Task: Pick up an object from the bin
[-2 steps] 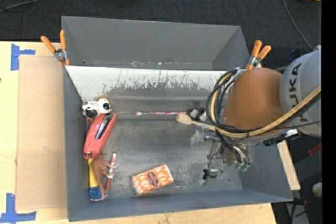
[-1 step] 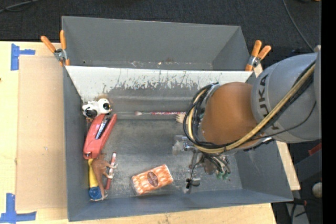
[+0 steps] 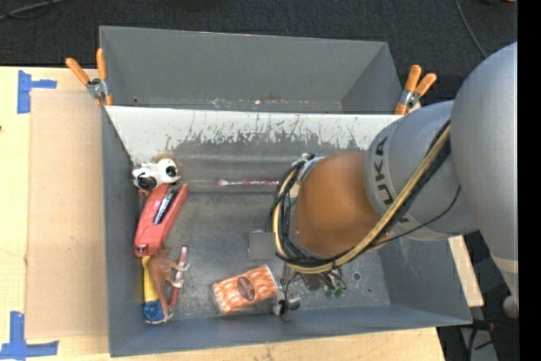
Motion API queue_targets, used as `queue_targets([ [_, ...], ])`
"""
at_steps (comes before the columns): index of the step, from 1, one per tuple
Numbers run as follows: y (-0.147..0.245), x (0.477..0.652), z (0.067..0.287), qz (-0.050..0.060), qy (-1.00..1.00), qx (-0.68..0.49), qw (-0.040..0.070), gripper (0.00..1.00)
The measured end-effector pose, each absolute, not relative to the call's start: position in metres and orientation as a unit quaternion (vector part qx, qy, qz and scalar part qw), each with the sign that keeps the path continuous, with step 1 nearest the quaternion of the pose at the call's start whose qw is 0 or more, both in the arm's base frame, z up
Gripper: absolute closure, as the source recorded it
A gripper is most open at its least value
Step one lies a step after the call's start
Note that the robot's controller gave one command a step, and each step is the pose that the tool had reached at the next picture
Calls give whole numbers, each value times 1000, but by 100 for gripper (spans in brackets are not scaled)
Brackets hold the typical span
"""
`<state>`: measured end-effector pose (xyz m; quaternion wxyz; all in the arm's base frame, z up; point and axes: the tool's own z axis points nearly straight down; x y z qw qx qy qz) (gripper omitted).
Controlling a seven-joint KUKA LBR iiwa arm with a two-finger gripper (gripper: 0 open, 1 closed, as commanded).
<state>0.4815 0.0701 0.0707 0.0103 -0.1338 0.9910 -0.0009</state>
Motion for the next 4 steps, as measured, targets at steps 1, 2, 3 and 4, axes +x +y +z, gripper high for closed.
queue_targets([
  [1, 114, 483, 71, 1, 999, -31, 5, 0],
  [2, 101, 470, 71, -1, 999, -39, 8, 100],
  [3, 102, 470, 71, -1, 999, -39, 8, 100],
  [4, 106, 470, 146, -1, 999, -41, 5, 100],
])
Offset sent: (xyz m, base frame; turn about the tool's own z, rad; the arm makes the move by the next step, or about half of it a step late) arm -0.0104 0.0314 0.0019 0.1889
